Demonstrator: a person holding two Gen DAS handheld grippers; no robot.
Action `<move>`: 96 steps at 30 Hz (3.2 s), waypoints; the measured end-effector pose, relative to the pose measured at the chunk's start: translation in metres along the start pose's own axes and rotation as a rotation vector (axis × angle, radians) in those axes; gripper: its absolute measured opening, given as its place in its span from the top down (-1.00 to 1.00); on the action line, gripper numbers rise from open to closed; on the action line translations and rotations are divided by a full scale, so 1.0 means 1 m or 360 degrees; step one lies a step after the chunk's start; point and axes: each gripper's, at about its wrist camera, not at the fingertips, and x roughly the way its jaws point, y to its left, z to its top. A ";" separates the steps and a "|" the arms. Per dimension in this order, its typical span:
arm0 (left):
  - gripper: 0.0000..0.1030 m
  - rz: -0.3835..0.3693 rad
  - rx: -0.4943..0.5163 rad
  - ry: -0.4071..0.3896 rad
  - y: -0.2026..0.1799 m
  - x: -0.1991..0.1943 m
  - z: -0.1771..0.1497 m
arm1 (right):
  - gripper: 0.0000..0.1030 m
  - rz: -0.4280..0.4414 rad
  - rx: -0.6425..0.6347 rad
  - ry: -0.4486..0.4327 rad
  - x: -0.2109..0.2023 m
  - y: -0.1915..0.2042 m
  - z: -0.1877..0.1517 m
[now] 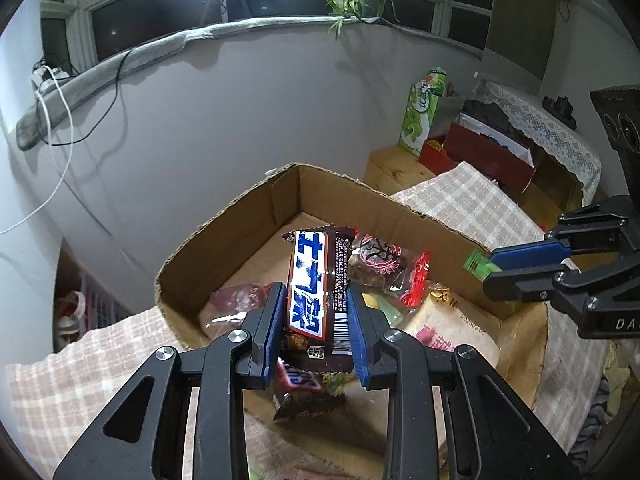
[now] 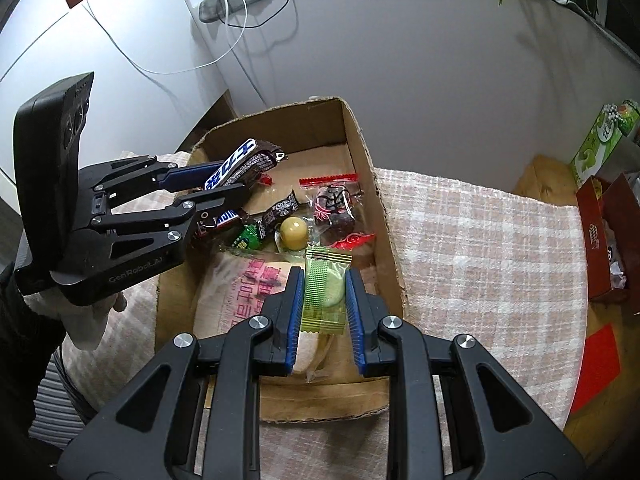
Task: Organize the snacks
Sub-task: 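Carry the Snickers and jelly packet over the box and open both grippers, then move both grippers back toward the yellow candy packet on the table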
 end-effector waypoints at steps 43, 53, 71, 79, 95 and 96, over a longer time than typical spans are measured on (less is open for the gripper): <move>0.09 0.0074 -0.0044 -0.0112 0.028 -0.074 -0.023 | -0.26 -0.0022 -0.0279 -0.0118 -0.052 0.088 -0.027; 0.09 0.0102 -0.0099 -0.0107 0.060 -0.099 -0.056 | -0.26 0.0128 -0.0320 -0.0169 -0.064 0.135 -0.069; 0.10 -0.0046 -0.0149 -0.0003 0.095 -0.080 -0.107 | 0.08 0.0040 0.0192 -0.0167 0.006 0.149 -0.126; 0.10 -0.0169 -0.0118 0.0058 0.099 -0.055 -0.114 | 0.08 -0.0112 0.0321 -0.0217 0.024 0.157 -0.126; 0.09 -0.0224 -0.0069 0.0106 0.097 -0.025 -0.112 | 0.08 -0.0229 0.0499 -0.0272 0.044 0.153 -0.120; 0.09 -0.0227 -0.0071 0.0104 0.097 -0.024 -0.112 | 0.08 -0.0233 0.0500 -0.0273 0.045 0.153 -0.118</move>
